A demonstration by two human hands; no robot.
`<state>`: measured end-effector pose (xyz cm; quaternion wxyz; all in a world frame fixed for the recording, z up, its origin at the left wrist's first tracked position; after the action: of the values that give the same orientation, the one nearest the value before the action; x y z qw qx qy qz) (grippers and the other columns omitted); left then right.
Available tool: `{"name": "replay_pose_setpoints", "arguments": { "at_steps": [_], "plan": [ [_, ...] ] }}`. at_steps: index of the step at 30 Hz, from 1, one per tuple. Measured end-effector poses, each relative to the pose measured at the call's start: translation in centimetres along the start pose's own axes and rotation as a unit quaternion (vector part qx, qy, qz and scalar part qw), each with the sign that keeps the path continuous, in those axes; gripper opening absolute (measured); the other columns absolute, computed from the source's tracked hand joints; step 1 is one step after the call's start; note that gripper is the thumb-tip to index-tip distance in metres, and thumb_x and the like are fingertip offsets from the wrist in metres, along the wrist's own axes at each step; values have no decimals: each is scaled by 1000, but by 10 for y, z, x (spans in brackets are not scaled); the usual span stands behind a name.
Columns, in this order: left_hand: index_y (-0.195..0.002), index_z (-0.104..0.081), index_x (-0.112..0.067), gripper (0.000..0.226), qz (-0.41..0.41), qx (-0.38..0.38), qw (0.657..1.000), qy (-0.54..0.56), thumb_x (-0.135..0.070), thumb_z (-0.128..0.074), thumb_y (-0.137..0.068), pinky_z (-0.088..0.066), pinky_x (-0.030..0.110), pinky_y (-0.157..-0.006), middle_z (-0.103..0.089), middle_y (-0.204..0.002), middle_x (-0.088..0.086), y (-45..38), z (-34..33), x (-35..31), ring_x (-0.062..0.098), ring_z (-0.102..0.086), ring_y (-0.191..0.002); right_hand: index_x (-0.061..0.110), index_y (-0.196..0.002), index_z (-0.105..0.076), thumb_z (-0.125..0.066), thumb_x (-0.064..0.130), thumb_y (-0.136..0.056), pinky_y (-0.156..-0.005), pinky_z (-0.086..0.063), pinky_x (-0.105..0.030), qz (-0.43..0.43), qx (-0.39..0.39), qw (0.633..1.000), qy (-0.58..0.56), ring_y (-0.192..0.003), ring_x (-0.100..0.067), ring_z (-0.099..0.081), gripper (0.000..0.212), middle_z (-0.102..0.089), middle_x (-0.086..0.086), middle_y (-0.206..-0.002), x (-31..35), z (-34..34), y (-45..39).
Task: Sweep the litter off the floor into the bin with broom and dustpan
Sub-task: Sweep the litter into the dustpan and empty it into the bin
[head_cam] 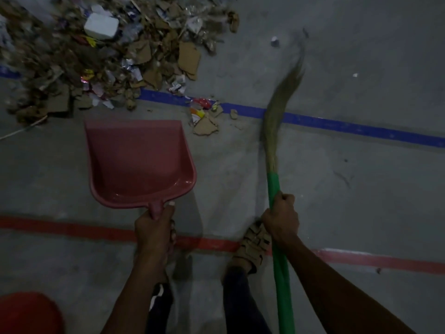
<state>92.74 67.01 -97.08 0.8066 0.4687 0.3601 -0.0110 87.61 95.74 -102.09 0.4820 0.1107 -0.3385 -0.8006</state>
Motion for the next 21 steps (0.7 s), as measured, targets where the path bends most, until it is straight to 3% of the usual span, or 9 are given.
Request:
{"name": "replay_pose_setpoints", "arguments": {
  "at_steps": [4,6,10,14,17,21],
  "plan": [
    [-74,-54,-12,31,3,22,1000,-14,-28,-74,-91,-40,28,-52,-51,-54,4,-17,27,11,16,-42,-36,8,-120,-40,-56,14,-89,-67,-50,-38,18,28,999,-26,-68,-25,-54,37,-39,-3,-113,42,-40,27],
    [-71,-52,-13,34,6,27,999,-30,-30,-75,-90,-41,30,-51,-51,-55,6,-20,46,12,17,-43,-40,7,-119,-40,-57,13,-89,-68,-53,-40,53,42,997,-39,-75,-31,-59,34,-38,-5,-121,77,-57,41],
    [-74,-51,-9,32,-18,34,997,-72,-24,-71,-93,-30,17,-36,-47,-58,10,-22,75,-3,16,-40,-41,7,-134,-41,-56,16,-91,-67,-50,-37,132,31,990,-40,-79,-32,-59,46,-35,-7,-135,137,-81,57],
    [-75,-49,-7,33,-40,52,993,-94,-24,-69,-95,-28,15,-34,-44,-59,9,-26,97,-22,12,-37,-31,9,-142,-41,-53,15,-91,-64,-49,-36,179,-6,982,-58,-81,-31,-59,53,-35,-7,-141,152,-83,74],
    [-71,-48,-11,36,-47,60,992,-100,-26,-71,-94,-28,16,-35,-45,-57,9,-33,107,-33,14,-39,-35,9,-139,-44,-55,15,-90,-58,-44,-31,167,-50,983,-63,-75,-28,-59,50,-37,-5,-141,132,-78,87],
    [-74,-50,-9,35,-51,61,992,-100,-28,-71,-93,-28,17,-36,-46,-59,10,-38,110,-40,15,-41,-36,6,-131,-44,-57,13,-90,-55,-50,-36,78,-51,994,-63,-65,-24,-56,43,-35,-6,-135,96,-73,98]
  ]
}}
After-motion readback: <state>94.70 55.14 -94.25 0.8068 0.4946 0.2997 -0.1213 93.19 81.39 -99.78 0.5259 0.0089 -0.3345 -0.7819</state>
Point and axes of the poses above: each hand's wrist, its own y-axis away from the middle knuckle, its own z-axis out of the back of the hand, x = y × z, the point moved 3 cm from there along -y, towards the middle knuckle
